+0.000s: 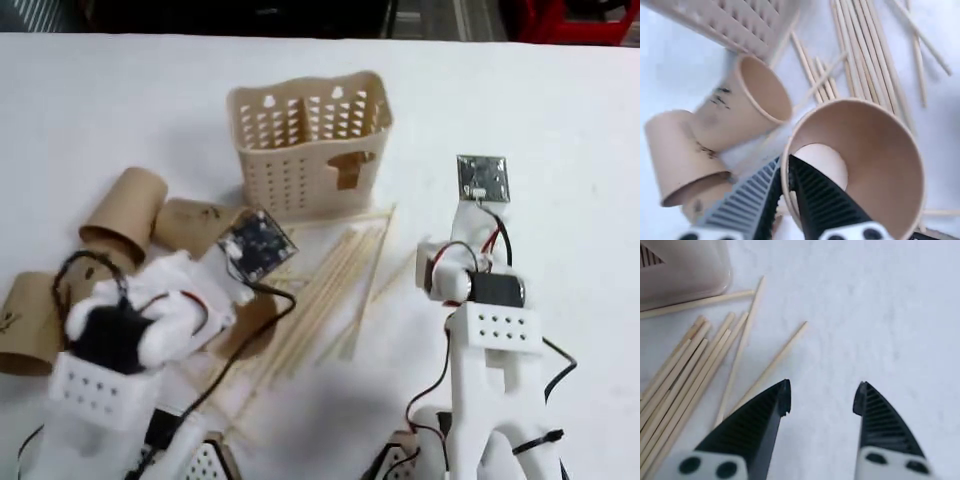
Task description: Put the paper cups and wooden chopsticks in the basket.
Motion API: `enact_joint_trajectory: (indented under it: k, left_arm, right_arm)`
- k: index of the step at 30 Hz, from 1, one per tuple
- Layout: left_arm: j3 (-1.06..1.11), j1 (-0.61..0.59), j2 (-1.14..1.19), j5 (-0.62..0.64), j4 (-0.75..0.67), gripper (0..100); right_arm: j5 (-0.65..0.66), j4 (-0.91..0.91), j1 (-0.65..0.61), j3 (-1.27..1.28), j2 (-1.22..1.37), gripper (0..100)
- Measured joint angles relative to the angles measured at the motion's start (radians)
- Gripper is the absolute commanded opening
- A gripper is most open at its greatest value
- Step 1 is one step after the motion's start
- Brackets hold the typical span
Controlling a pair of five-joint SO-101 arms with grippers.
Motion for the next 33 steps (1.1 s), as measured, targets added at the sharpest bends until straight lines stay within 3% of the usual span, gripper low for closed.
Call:
enact_joint_trajectory:
  k: [10,21,33]
  left_arm:
    - [-0.339,0.0,-0.002,0.057,0.017,2]
    - [-0.408,0.041,0.011,0.193,-0.359,2]
    - [-0.687,0.152,0.462,0.325,-0.571,2]
  right_arm:
    - [0.0,0.0,0.0,0.0,0.0,21.2]
    - [0.0,0.0,0.0,0.0,0.0,21.2]
    - [0.0,0.0,0.0,0.015,0.0,21.2]
